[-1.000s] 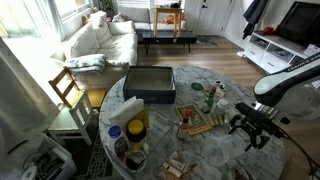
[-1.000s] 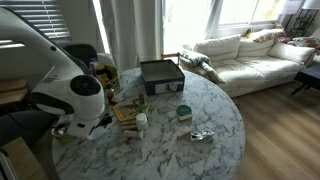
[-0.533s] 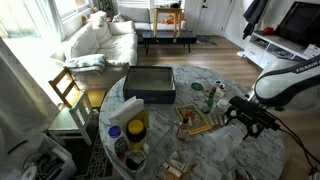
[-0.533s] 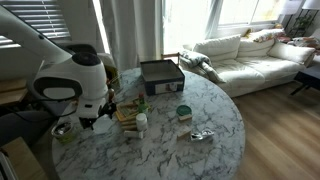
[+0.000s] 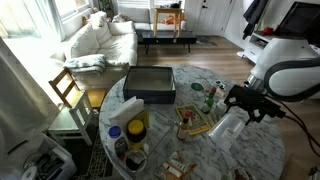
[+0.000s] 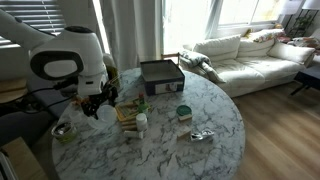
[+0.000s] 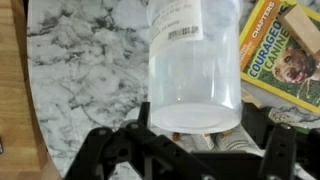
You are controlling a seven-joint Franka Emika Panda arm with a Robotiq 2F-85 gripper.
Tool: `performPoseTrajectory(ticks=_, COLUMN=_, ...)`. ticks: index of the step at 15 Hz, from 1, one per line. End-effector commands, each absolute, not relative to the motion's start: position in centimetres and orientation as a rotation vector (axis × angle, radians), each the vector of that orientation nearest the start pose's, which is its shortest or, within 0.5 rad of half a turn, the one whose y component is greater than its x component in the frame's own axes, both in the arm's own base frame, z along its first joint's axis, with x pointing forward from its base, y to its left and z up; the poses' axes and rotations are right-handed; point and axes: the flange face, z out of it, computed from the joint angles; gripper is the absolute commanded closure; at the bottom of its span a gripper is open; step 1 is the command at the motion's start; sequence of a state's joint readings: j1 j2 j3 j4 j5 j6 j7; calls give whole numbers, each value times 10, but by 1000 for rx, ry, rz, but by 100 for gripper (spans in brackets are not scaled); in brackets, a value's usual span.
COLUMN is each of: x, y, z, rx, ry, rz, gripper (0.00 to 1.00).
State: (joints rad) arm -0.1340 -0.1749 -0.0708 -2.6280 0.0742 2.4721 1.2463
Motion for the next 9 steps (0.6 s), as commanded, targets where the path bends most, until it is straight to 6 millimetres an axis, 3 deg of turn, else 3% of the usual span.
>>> performPoseTrajectory(ticks=1, x=413, y=-79, z=331, rx=-2387, ry=2114, rz=-90, gripper=34)
performPoseTrajectory(ticks=8, x=415, y=-58, z=337, rx=-2475, ry=2041, rz=-75, gripper=34)
performPoseTrajectory(ticks=9, x=415, y=-65, z=337, rx=-2439, ry=2048, rz=-72, gripper=2)
